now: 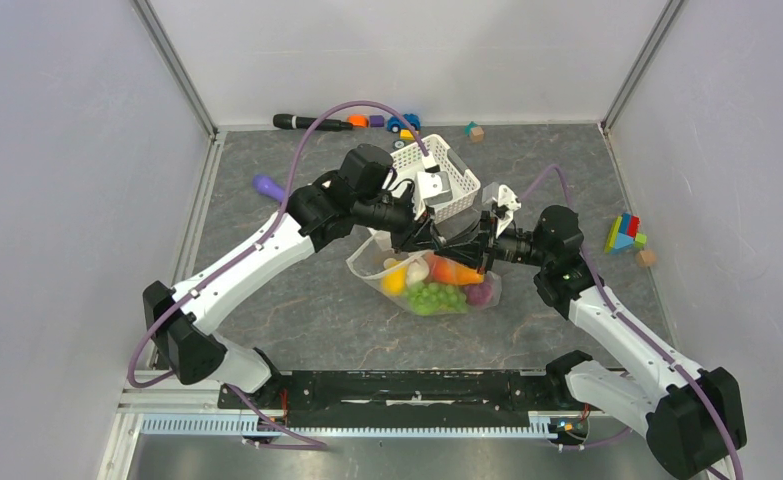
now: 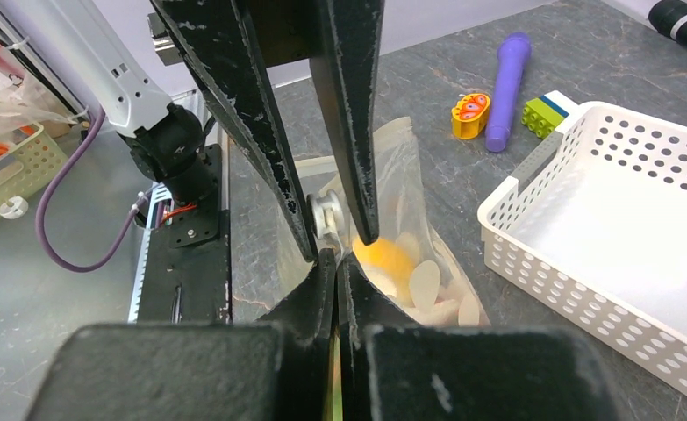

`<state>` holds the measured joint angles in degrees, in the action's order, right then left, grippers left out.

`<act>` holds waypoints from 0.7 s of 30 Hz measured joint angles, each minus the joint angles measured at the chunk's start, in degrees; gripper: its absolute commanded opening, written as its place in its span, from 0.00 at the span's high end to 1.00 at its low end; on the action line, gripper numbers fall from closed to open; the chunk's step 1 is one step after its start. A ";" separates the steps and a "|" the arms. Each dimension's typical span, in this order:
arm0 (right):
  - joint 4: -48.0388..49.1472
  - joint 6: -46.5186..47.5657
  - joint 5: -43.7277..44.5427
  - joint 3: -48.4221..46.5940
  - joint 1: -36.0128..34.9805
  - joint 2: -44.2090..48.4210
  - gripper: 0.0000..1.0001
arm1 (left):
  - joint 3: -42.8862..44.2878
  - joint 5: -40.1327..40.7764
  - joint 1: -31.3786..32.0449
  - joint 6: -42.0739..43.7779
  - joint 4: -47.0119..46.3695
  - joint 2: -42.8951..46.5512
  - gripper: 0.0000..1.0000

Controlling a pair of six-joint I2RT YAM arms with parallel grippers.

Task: Place the food in the zip-top bag and seal the zipper
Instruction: Zip the zipper food storage bag at the center of the board.

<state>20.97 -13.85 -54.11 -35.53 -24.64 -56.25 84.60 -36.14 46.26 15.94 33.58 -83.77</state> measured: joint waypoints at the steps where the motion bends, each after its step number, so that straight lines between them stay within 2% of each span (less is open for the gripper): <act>1: 0.00 -0.07 0.15 0.00 0.00 0.00 1.00 | 0.00 -0.07 0.02 -0.04 0.02 -0.07 0.78; 5: 0.00 -0.13 0.50 0.00 0.02 -0.04 1.00 | 0.00 -0.15 0.11 -0.35 -0.15 -0.04 0.94; 7: 0.00 -0.24 0.76 0.00 0.02 -0.07 1.00 | -0.02 -0.07 0.11 -0.68 -0.26 -0.04 0.98; 21: -1.79 0.37 2.95 0.00 0.00 1.11 1.00 | -1.79 2.89 0.50 -1.14 -2.25 1.01 0.98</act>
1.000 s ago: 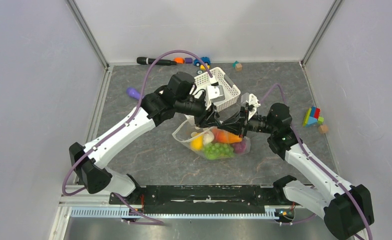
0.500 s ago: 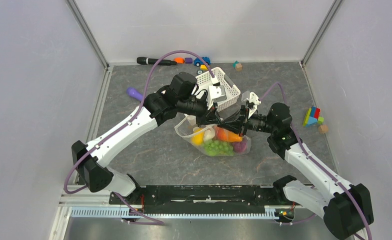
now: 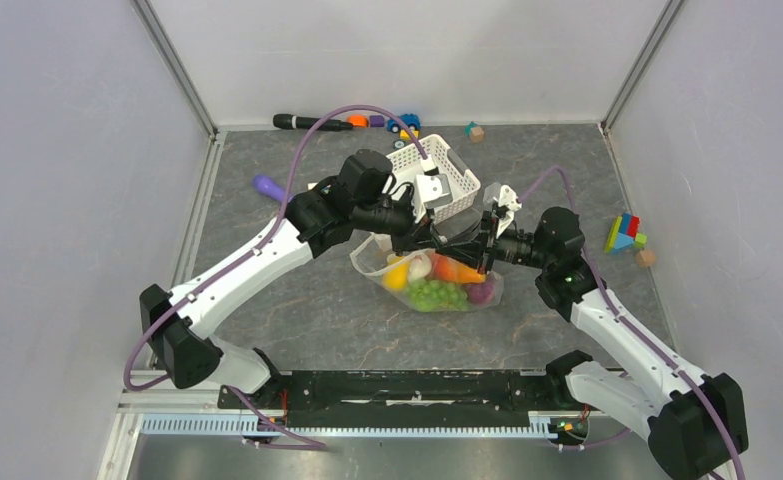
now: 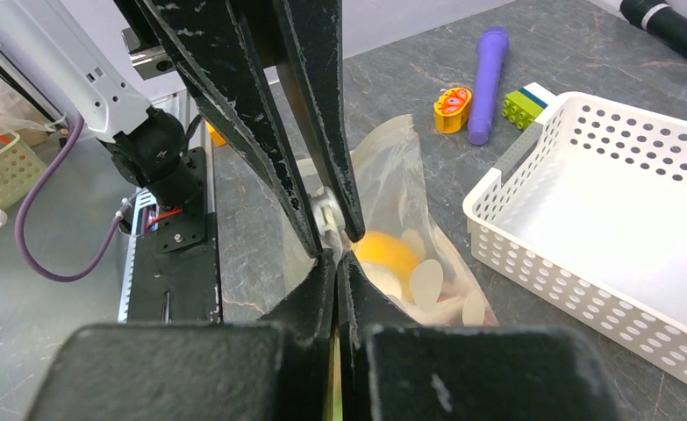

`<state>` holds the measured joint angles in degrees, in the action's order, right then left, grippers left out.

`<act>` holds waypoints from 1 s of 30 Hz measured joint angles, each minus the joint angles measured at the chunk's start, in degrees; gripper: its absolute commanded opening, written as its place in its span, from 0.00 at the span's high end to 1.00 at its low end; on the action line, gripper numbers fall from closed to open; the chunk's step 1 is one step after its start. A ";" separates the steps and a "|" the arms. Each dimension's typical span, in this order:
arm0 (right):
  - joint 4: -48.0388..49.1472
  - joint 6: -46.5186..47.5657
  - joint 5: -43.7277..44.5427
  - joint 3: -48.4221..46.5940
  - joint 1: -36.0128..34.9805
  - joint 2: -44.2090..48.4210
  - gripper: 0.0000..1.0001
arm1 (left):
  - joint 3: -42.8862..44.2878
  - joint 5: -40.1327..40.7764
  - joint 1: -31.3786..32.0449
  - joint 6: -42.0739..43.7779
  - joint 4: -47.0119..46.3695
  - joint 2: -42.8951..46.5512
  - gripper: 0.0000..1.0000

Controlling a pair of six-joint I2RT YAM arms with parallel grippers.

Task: Place the food in the zip-top bag and seal the zipper
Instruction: Zip the zipper food storage bag at the center of the board.

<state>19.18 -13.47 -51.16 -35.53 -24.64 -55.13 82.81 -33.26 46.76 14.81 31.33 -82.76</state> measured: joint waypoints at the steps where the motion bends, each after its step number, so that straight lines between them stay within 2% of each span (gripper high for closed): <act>1: -0.50 0.26 0.31 0.00 0.00 0.24 1.00 | -0.52 0.52 0.09 0.00 -0.24 0.35 0.98; 14: -3.69 1.99 2.38 -0.02 0.00 0.72 1.00 | -5.49 4.00 0.37 -1.60 -3.41 2.62 0.98; 30: -3.85 1.90 3.85 -0.02 1.40 2.27 1.00 | -6.27 6.78 0.63 -2.03 -3.69 3.76 0.98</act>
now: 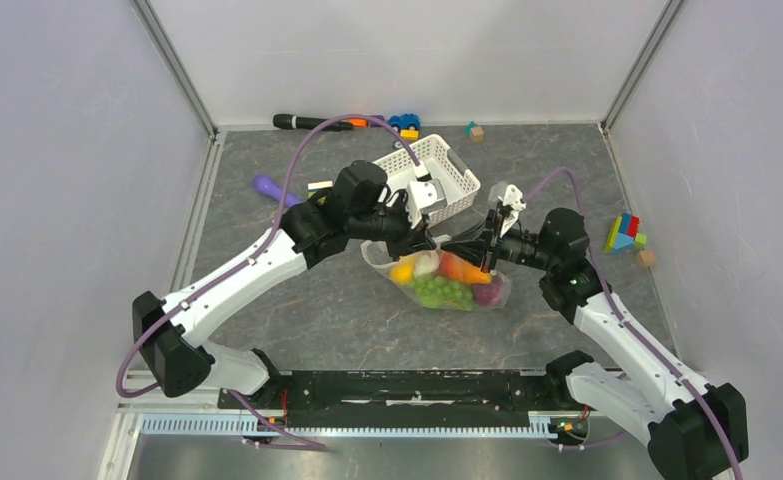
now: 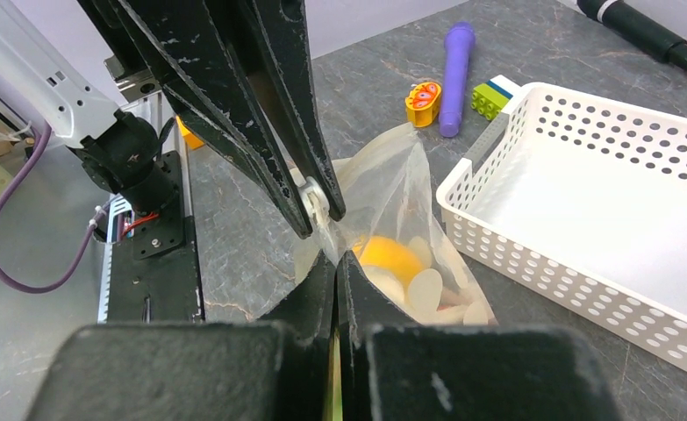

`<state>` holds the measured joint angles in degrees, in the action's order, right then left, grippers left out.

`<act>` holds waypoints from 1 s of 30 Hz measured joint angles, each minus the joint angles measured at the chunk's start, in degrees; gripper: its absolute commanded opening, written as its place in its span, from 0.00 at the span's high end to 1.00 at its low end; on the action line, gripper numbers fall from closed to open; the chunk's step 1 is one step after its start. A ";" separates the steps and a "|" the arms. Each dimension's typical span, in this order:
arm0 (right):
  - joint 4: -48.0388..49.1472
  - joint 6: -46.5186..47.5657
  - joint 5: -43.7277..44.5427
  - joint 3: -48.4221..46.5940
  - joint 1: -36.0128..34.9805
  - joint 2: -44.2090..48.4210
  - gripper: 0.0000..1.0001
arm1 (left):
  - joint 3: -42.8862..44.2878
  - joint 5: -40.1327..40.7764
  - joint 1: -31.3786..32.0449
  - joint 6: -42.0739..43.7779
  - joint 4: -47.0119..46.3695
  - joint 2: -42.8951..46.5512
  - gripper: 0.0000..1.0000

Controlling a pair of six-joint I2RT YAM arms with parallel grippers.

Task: Place the food in the zip-top bag and seal the zipper
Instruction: Zip the zipper food storage bag at the center of the board.

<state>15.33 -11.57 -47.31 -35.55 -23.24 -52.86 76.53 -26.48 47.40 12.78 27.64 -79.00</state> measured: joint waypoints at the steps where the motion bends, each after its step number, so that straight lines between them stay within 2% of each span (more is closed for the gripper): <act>1: 0.00 -0.02 0.00 0.00 0.07 0.04 1.00 | -0.07 0.04 0.00 -0.04 0.02 0.07 0.98; 30: -0.85 -0.09 1.11 0.00 3.30 1.84 1.00 | -4.20 4.00 -0.02 -3.72 -0.52 4.02 0.98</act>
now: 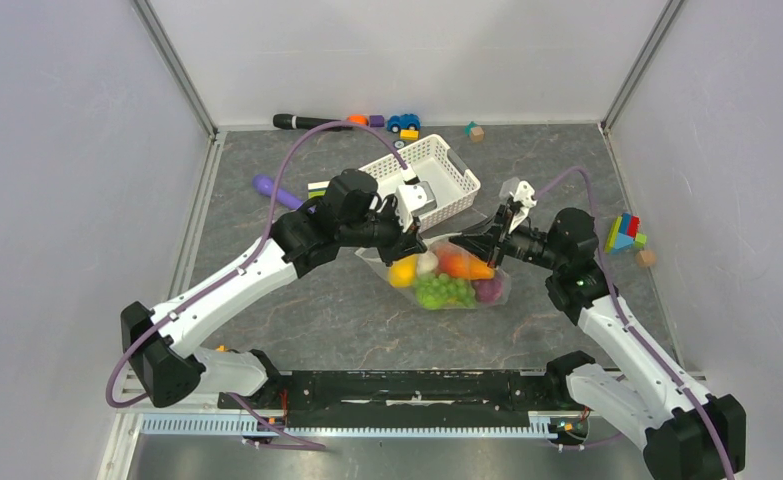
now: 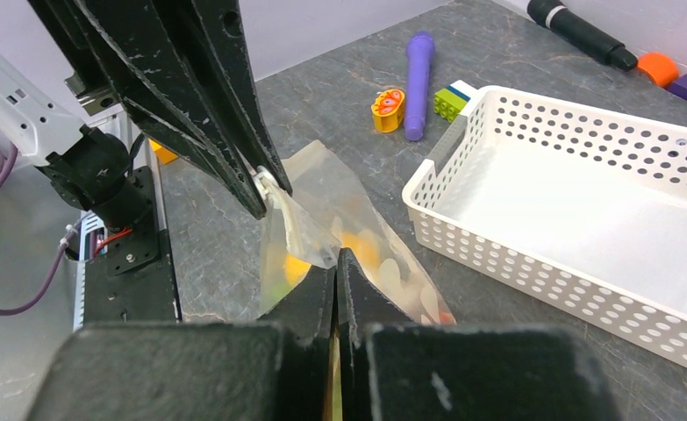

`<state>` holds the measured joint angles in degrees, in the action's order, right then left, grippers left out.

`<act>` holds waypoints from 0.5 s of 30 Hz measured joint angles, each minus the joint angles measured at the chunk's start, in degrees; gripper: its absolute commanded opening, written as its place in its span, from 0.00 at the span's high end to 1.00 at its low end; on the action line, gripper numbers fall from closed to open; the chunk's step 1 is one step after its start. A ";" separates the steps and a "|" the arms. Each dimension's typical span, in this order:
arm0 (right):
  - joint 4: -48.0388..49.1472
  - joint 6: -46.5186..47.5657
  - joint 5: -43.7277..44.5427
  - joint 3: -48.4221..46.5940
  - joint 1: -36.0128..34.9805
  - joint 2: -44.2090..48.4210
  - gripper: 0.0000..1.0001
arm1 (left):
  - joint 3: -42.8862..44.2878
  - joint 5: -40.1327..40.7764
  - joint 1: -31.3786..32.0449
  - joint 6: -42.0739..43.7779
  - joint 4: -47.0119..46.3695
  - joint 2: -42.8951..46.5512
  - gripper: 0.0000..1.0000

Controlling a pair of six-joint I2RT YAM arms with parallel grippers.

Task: Place the food in the zip-top bag and seal the zipper
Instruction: Zip the zipper food storage bag at the center of the board.

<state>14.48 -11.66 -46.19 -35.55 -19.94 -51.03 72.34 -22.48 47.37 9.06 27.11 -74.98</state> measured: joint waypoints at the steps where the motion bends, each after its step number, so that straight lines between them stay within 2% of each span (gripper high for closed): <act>1: -0.02 0.02 0.09 0.00 0.11 0.00 1.00 | -0.11 0.09 0.00 -0.22 0.07 0.11 0.98; 15: -0.15 0.04 1.92 0.00 1.97 0.63 1.00 | -0.57 1.38 -0.04 -0.74 0.72 0.70 0.98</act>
<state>14.33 -11.62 -44.27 -35.55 -17.98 -50.39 71.77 -21.10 47.33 8.32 27.83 -74.28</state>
